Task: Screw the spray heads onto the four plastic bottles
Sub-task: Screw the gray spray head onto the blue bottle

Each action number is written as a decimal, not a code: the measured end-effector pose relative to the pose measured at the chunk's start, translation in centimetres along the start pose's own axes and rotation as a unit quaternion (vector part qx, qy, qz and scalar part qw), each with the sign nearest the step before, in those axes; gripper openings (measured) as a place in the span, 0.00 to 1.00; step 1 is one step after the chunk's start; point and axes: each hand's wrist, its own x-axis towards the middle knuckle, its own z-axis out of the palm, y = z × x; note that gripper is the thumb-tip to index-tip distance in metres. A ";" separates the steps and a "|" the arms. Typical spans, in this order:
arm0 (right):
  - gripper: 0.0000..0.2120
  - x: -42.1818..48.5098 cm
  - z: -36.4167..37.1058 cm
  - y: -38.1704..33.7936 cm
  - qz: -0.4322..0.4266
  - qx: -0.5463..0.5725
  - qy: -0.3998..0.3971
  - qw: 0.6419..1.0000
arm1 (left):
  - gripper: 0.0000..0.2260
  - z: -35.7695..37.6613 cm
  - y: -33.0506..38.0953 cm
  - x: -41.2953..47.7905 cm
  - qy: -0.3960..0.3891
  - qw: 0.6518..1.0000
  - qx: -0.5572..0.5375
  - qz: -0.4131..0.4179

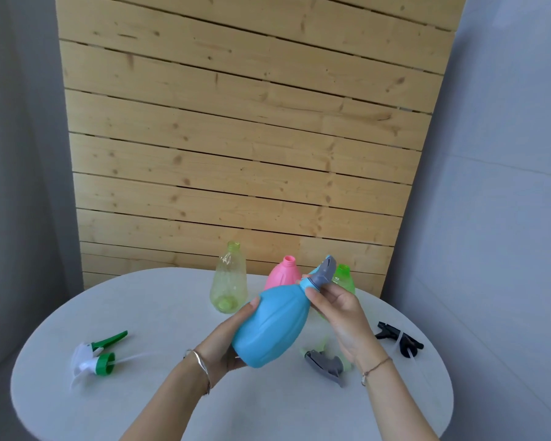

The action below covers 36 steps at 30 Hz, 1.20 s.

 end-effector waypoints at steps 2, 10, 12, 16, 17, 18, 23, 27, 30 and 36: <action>0.11 -0.1 0.7 0.6 -0.016 0.002 0.025 1.000 | 0.33 0.3 0.0 0.5 0.031 0.999 -0.020 0.039; 0.16 -0.2 1.0 0.9 -0.016 0.039 0.073 0.996 | 0.30 0.0 -0.6 0.5 0.029 0.999 -0.034 -0.021; 0.22 -0.2 0.8 0.8 -0.005 0.051 0.081 0.995 | 0.28 -0.1 0.0 0.4 0.016 0.998 -0.061 0.031; 0.24 -0.3 1.0 1.0 0.002 0.056 0.082 0.995 | 0.30 -0.3 0.4 0.2 -0.021 0.995 -0.093 0.018; 0.23 -0.3 1.1 1.0 0.002 0.055 0.082 0.995 | 0.29 -0.3 0.3 0.1 -0.016 0.997 -0.075 0.003; 0.23 -0.3 1.2 1.0 0.002 0.054 0.081 0.995 | 0.28 -0.3 0.1 0.1 -0.013 0.998 -0.063 0.000; 0.23 -0.5 0.8 0.5 0.012 0.088 0.084 0.992 | 0.32 -0.5 0.9 -0.3 -0.042 0.990 -0.106 0.086; 0.22 -0.5 1.0 0.5 0.010 0.101 0.079 0.992 | 0.29 0.0 0.7 -0.6 -0.055 0.996 -0.070 0.012; 0.22 -0.5 1.0 0.3 0.008 0.105 0.083 0.991 | 0.29 0.2 0.4 -0.6 -0.036 0.996 -0.074 0.042; 0.19 -0.6 0.9 0.6 0.007 0.092 0.073 0.993 | 0.29 -0.1 0.5 -0.5 -0.073 0.993 -0.086 0.018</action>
